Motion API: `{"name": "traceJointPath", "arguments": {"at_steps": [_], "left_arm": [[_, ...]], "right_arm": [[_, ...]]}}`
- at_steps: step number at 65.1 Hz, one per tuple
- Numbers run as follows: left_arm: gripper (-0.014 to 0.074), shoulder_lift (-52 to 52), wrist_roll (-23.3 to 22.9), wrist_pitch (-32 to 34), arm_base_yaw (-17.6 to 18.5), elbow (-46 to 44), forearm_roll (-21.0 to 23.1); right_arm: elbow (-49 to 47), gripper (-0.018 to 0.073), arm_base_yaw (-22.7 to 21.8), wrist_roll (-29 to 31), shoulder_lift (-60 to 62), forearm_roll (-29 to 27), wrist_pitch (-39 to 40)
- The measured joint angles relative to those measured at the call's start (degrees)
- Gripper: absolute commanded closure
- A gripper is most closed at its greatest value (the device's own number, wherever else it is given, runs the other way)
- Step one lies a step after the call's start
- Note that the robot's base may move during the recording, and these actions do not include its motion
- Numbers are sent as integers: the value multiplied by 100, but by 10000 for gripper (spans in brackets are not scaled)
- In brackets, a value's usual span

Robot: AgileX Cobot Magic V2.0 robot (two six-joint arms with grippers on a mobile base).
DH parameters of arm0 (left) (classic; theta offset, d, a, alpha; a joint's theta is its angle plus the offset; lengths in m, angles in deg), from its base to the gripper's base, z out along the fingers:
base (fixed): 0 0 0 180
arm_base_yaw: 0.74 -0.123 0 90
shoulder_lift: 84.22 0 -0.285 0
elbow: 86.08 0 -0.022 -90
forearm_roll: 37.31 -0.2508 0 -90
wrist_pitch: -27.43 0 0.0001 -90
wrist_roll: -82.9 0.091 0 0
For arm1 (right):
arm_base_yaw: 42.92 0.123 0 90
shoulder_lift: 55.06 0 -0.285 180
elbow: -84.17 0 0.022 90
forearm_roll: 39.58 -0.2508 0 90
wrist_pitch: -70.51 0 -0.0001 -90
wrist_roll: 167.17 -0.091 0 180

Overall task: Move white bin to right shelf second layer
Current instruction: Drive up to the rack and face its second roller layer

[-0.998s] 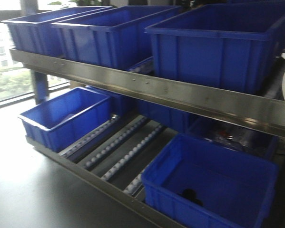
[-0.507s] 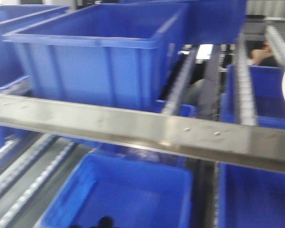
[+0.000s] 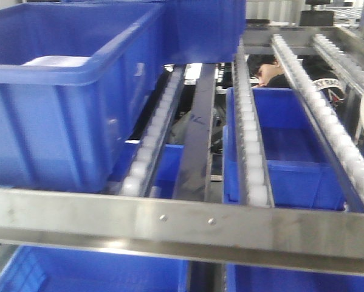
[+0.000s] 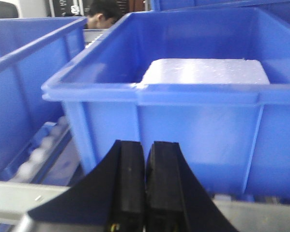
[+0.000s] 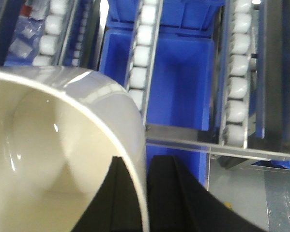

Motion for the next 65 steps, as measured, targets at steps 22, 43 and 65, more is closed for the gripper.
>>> {"name": "traceJointPath", "arguments": {"at_steps": [22, 43, 65], "left_arm": [[512, 0, 0, 0, 0, 0, 0], [512, 0, 0, 0, 0, 0, 0], [512, 0, 0, 0, 0, 0, 0]], "right_arm": [[0, 511, 0, 0, 0, 10, 0], [0, 511, 0, 0, 0, 10, 0], [0, 511, 0, 0, 0, 10, 0]]}}
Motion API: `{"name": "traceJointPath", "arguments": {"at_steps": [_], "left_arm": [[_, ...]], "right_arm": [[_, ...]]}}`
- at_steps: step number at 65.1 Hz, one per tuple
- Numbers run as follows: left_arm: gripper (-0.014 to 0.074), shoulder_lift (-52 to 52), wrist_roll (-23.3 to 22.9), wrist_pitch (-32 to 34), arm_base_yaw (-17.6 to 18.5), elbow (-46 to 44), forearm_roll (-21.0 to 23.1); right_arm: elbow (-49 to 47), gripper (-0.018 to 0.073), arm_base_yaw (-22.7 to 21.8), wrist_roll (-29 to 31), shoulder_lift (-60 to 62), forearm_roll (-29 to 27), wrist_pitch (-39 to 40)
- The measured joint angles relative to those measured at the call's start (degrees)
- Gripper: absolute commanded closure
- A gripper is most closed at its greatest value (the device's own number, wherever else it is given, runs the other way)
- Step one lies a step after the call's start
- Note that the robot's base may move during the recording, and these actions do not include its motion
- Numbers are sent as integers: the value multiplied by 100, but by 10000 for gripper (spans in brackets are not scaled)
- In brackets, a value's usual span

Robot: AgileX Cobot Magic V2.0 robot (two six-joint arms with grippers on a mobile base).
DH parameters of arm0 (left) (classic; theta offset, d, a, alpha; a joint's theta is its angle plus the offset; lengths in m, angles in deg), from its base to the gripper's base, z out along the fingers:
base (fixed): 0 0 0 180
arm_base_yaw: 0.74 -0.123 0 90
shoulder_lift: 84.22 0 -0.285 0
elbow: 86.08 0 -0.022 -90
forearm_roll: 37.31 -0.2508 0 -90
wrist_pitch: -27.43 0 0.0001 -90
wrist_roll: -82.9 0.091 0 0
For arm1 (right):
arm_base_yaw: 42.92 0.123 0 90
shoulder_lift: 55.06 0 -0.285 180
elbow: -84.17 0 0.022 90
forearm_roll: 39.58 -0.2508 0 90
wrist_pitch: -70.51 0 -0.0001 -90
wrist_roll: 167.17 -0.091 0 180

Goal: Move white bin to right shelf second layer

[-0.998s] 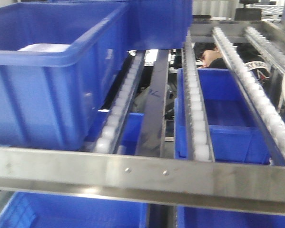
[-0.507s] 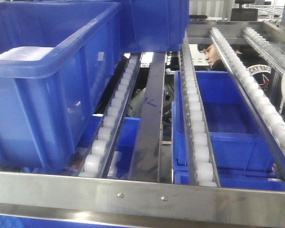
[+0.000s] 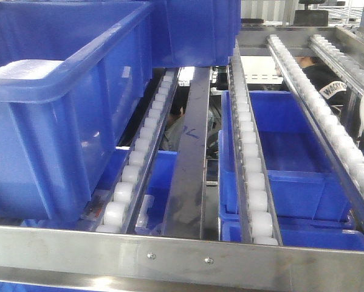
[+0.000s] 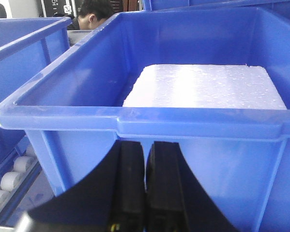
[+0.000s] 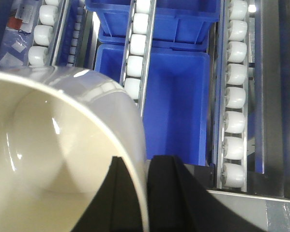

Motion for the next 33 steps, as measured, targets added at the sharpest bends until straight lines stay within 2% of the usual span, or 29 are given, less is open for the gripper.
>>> {"name": "traceJointPath", "arguments": {"at_steps": [33], "left_arm": [[512, 0, 0, 0, 0, 0, 0]], "right_arm": [[0, 511, 0, 0, 0, -10, 11]]}}
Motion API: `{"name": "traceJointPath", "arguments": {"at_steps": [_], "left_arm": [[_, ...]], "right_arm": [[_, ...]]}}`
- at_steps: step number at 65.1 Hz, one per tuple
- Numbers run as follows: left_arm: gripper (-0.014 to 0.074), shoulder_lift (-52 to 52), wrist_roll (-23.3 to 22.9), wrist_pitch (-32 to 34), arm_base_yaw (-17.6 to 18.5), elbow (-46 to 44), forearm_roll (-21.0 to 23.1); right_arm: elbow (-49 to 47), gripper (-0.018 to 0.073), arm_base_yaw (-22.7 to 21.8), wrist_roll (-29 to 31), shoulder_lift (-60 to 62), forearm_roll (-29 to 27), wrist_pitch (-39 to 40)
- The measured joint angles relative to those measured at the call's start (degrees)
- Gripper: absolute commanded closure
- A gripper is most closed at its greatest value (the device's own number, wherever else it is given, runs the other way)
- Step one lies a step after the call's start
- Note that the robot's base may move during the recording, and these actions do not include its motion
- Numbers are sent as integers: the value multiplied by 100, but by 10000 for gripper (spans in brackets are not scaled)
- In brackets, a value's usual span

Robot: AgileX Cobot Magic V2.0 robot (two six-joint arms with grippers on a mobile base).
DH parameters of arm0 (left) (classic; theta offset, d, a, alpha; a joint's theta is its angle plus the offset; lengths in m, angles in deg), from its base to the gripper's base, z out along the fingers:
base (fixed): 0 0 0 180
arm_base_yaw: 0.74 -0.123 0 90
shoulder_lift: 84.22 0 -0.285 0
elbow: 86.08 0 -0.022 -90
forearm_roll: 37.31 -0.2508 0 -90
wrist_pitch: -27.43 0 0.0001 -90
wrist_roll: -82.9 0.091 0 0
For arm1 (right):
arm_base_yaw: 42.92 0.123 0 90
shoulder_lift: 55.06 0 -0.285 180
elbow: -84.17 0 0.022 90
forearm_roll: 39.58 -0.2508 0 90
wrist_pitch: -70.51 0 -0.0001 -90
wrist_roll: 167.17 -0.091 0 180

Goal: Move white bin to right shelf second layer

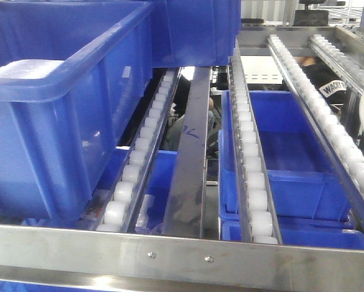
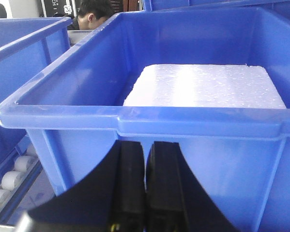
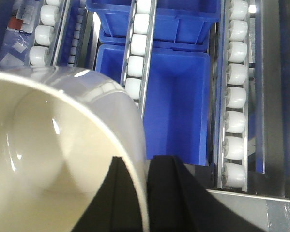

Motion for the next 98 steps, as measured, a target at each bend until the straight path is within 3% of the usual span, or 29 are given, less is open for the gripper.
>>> {"name": "traceJointPath", "arguments": {"at_steps": [34, 46, 78, 98], "left_arm": [[512, 0, 0, 0, 0, 0, 0], [512, 0, 0, 0, 0, 0, 0], [512, 0, 0, 0, 0, 0, 0], [512, 0, 0, 0, 0, 0, 0]], "right_arm": [[0, 511, 0, 0, 0, -8, 85], [0, 511, 0, -82, -105, -259, 229], [-591, 511, 37, -434, -3132, -459, 1167], [-742, 500, 409, -515, -3997, -480, 1277]]}}
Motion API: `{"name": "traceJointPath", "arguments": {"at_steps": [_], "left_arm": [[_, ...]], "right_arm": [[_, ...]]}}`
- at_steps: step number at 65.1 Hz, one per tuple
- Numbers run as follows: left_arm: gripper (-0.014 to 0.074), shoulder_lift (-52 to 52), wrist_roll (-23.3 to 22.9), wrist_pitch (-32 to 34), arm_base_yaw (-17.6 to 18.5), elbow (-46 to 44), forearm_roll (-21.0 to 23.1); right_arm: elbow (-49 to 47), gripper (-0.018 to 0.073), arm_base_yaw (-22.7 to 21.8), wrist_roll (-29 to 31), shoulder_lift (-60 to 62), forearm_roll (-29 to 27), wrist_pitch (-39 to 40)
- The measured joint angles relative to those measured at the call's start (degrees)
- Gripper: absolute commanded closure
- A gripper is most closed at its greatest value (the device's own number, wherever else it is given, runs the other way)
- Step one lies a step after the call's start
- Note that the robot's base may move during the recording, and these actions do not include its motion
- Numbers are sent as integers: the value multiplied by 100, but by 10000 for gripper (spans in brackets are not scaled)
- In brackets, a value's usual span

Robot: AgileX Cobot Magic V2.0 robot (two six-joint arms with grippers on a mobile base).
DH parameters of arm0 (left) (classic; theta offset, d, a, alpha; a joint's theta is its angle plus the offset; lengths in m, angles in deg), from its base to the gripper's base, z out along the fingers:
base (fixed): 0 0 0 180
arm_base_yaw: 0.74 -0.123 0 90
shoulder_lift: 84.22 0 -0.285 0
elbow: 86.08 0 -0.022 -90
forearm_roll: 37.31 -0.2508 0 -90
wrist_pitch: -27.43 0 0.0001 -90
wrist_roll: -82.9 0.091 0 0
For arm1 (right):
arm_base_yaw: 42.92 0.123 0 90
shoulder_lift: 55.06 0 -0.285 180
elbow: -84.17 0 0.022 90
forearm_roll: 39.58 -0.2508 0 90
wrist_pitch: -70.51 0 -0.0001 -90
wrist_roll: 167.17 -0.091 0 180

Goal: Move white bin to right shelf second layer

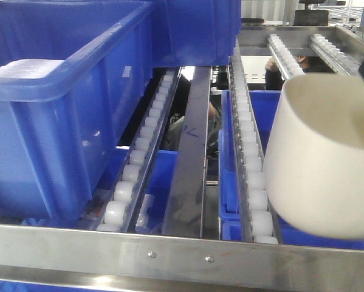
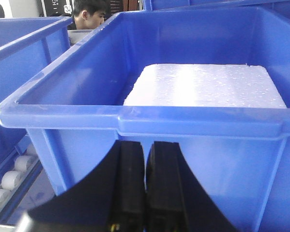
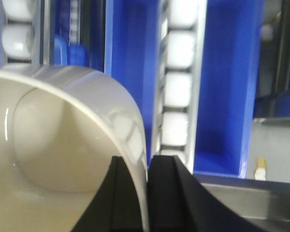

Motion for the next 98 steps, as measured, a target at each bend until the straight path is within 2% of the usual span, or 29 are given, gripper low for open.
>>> {"name": "traceJointPath", "arguments": {"at_steps": [20, 38, 51, 64, 76, 98], "left_arm": [[512, 0, 0, 0, 0, 0, 0], [512, 0, 0, 0, 0, 0, 0], [512, 0, 0, 0, 0, 0, 0], [512, 0, 0, 0, 0, 0, 0], [512, 0, 0, 0, 0, 0, 0], [512, 0, 0, 0, 0, 0, 0]], "right_arm": [[0, 407, 0, -4, -94, 73, -19], [0, 394, 0, -4, -94, 220, -44], [0, 277, 0, -13, -94, 170, -44], [61, 217, 0, -26, -94, 91, -44], [83, 122, 0, -39, -94, 54, 27], [83, 122, 0, -39, 482, 29, 24]]}}
